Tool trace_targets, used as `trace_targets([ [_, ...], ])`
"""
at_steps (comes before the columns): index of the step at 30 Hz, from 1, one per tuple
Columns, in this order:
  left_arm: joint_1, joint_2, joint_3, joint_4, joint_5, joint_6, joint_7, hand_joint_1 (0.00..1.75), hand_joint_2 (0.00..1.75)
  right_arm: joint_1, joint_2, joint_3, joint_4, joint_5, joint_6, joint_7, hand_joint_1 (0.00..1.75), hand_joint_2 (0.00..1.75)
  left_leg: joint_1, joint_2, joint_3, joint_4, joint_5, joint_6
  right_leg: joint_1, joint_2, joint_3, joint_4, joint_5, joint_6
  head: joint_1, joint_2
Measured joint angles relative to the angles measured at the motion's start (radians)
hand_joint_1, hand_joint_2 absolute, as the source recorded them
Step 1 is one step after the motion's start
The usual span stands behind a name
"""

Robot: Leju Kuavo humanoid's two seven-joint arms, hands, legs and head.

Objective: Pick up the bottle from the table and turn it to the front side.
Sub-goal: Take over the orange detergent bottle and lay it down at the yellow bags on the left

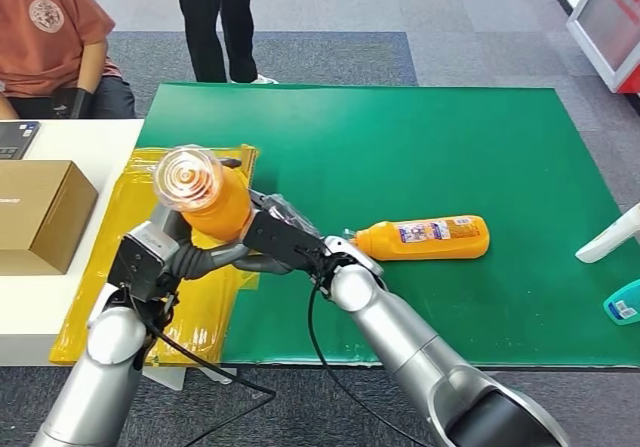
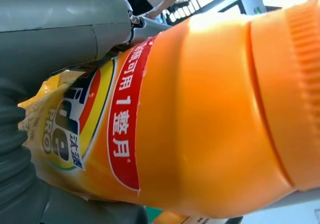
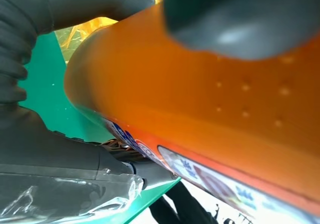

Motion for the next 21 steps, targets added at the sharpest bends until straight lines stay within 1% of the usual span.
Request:
trace_targets([
  [7, 0.000, 0.000, 0.007, 0.000, 0.059, -0.013, 0.002, 1.75, 1.75, 0.004, 0.000, 0.000, 0.000, 0.003, -0.011, 0.007, 1.75, 1.75, 0.000, 0.000, 0.000, 0.000, 0.000, 0.000, 0.000, 0.000, 0.000, 0.000, 0.000, 0.000, 0.000, 0.000],
  [8, 0.000, 0.000, 0.008, 0.000, 0.064, -0.014, 0.002, 1.75, 1.75, 0.005, 0.000, 0.000, 0.000, 0.004, -0.012, 0.007, 1.51, 1.75, 0.000, 0.000, 0.000, 0.000, 0.000, 0.000, 0.000, 0.000, 0.000, 0.000, 0.000, 0.000, 0.000, 0.000],
  [11, 0.000, 0.000, 0.010, 0.000, 0.072, -0.015, 0.003, 1.75, 1.75, 0.006, 0.000, 0.000, 0.001, 0.008, -0.015, 0.010, 0.21, 1.75, 0.000, 0.000, 0.000, 0.000, 0.000, 0.000, 0.000, 0.000, 0.000, 0.000, 0.000, 0.000, 0.000, 0.000],
  [12, 0.000, 0.000, 0.010, 0.000, 0.073, -0.015, 0.004, 1.75, 1.75, 0.007, 0.000, 0.000, 0.001, 0.009, -0.016, 0.011, 0.00, 1.75, 0.000, 0.000, 0.000, 0.000, 0.000, 0.000, 0.000, 0.000, 0.000, 0.000, 0.000, 0.000, 0.000, 0.000],
  [21, 0.005, 0.000, 0.022, 0.003, 0.077, 0.007, 0.011, 1.75, 1.75, 0.008, 0.000, -0.001, 0.016, 0.015, -0.035, 0.036, 0.00, 1.75, 0.000, 0.000, 0.000, 0.000, 0.000, 0.000, 0.000, 0.000, 0.000, 0.000, 0.000, 0.000, 0.000, 0.000],
])
